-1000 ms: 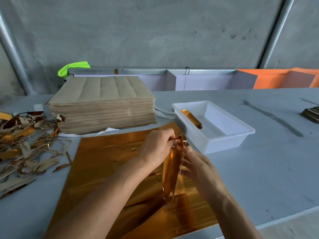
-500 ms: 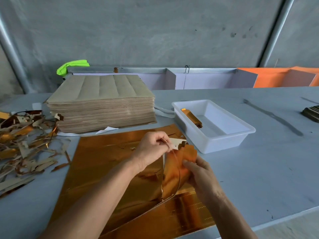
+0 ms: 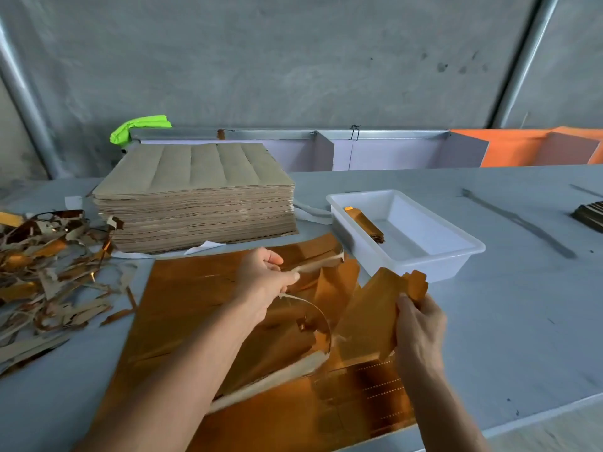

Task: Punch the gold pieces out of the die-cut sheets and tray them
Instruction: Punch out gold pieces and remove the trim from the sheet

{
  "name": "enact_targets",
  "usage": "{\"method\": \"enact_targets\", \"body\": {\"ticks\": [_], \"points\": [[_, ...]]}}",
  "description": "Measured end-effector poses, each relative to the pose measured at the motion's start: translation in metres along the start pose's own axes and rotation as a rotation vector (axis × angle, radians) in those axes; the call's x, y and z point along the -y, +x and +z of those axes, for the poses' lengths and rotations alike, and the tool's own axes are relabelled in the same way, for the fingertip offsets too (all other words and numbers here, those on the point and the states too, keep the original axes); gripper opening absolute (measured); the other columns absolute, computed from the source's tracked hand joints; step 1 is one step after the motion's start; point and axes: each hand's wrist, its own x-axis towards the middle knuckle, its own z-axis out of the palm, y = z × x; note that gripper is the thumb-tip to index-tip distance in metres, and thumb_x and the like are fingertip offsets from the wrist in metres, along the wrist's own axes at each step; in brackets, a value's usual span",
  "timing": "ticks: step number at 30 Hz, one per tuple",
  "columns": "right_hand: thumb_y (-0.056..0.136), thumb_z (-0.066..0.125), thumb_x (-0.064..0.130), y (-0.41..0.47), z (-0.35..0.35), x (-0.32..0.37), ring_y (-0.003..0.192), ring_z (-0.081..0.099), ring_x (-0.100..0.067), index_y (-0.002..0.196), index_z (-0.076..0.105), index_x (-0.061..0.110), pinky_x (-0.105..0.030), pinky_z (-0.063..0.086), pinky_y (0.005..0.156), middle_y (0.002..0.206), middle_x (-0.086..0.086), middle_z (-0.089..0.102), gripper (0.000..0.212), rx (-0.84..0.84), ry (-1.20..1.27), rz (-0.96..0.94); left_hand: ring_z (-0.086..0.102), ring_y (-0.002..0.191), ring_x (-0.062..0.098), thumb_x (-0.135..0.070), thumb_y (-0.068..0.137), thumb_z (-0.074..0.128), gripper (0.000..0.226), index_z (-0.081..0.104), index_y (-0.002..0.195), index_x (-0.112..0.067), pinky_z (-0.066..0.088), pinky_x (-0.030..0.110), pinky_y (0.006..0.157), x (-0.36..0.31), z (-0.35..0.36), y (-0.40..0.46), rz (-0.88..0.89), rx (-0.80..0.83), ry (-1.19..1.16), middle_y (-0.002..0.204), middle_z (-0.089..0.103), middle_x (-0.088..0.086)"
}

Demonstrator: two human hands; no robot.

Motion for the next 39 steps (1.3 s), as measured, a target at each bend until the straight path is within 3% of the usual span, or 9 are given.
{"method": "enact_targets", "body": {"ticks": [5,10,15,20,27,30,33,36,39], "points": [[0.096,0.054,0.023,0.002,0.0,0.003,0.069,0.06,-0.013,0.074,0.057,0.026,-0.027,0.045,0.052,0.074,0.007,0.062,0.022,0.028,0.077,0.014,0.038,0.045,0.007,-0.03,0.074,0.079,0.027,0.069,0.092,-0.013,0.031,0.018,0.038,0.0,-0.009,-0.003,-0.15,0.163,0.114,0.076,0.062,0.0],[0.094,0.051,0.013,0.024,-0.017,0.01,0.056,0.039,-0.015,0.076,0.056,0.014,-0.021,0.037,0.048,0.063,-0.001,0.043,0.019,-0.173,0.134,-0.041,0.041,0.053,0.01,-0.016,0.077,0.077,0.009,0.07,0.073,-0.012,0.03,0.019,0.041,0.005,-0.017,0.0,-0.167,0.241,0.306,0.08,0.067,0.003],[0.099,0.039,0.005,0.023,-0.013,0.008,0.082,0.05,-0.025,0.137,0.045,0.023,-0.043,0.046,0.073,0.095,-0.003,0.05,0.043,-0.202,-0.345,-0.381,0.05,0.077,0.003,-0.014,0.084,0.07,0.016,0.063,0.069,-0.014,0.036,0.024,0.067,0.007,-0.013,0.002,-0.06,0.226,0.251,0.083,0.062,-0.006],[0.097,0.035,0.0,0.007,0.016,-0.001,0.103,0.057,-0.037,0.137,0.047,0.017,-0.042,0.046,0.083,0.121,-0.016,0.059,0.045,0.027,-0.803,-0.59,0.055,0.081,0.006,-0.019,0.087,0.067,0.016,0.063,0.072,-0.016,0.035,0.022,0.061,0.001,0.007,-0.005,0.022,0.26,0.158,0.084,0.065,-0.001],[0.098,0.039,0.002,0.002,0.033,-0.006,0.067,0.051,-0.016,0.148,0.022,0.021,-0.032,0.043,0.061,0.084,0.0,0.056,0.056,0.044,-0.602,-0.522,0.05,0.081,0.001,-0.02,0.086,0.068,0.017,0.062,0.071,-0.017,0.027,0.019,0.059,0.003,0.019,-0.007,0.029,0.277,0.151,0.088,0.066,-0.003],[0.102,0.037,0.015,0.0,0.034,-0.003,0.076,0.052,-0.014,0.118,0.042,0.018,-0.032,0.042,0.071,0.103,-0.008,0.059,0.016,0.066,-0.338,-0.22,0.053,0.085,0.002,-0.02,0.086,0.068,0.016,0.063,0.071,-0.017,0.029,0.019,0.06,0.004,0.019,-0.007,0.042,0.282,0.147,0.089,0.067,-0.001],[0.104,0.03,0.023,-0.01,0.038,-0.01,0.088,0.054,-0.021,0.104,0.047,0.012,-0.034,0.044,0.077,0.107,-0.015,0.056,0.021,0.149,-0.135,0.015,0.053,0.087,0.001,-0.019,0.087,0.067,0.016,0.062,0.072,-0.016,0.035,0.021,0.069,0.005,0.023,-0.009,0.038,0.301,0.156,0.088,0.066,-0.003],[0.102,0.028,0.041,-0.024,0.041,-0.017,0.087,0.058,-0.026,0.089,0.044,0.024,-0.039,0.052,0.078,0.098,-0.014,0.057,0.027,0.203,0.012,0.056,0.054,0.087,0.001,-0.018,0.087,0.067,0.017,0.062,0.071,-0.016,0.037,0.028,0.08,0.007,0.026,-0.01,0.034,0.307,0.168,0.085,0.066,-0.005],[0.095,0.046,0.048,-0.03,0.044,-0.018,0.086,0.06,-0.017,0.097,0.043,0.027,-0.032,0.053,0.07,0.097,-0.004,0.058,0.021,0.221,-0.004,-0.045,0.056,0.086,0.007,-0.019,0.087,0.067,0.017,0.062,0.071,-0.018,0.035,0.021,0.065,0.008,0.026,-0.011,0.042,0.322,0.17,0.083,0.066,-0.002]]}}
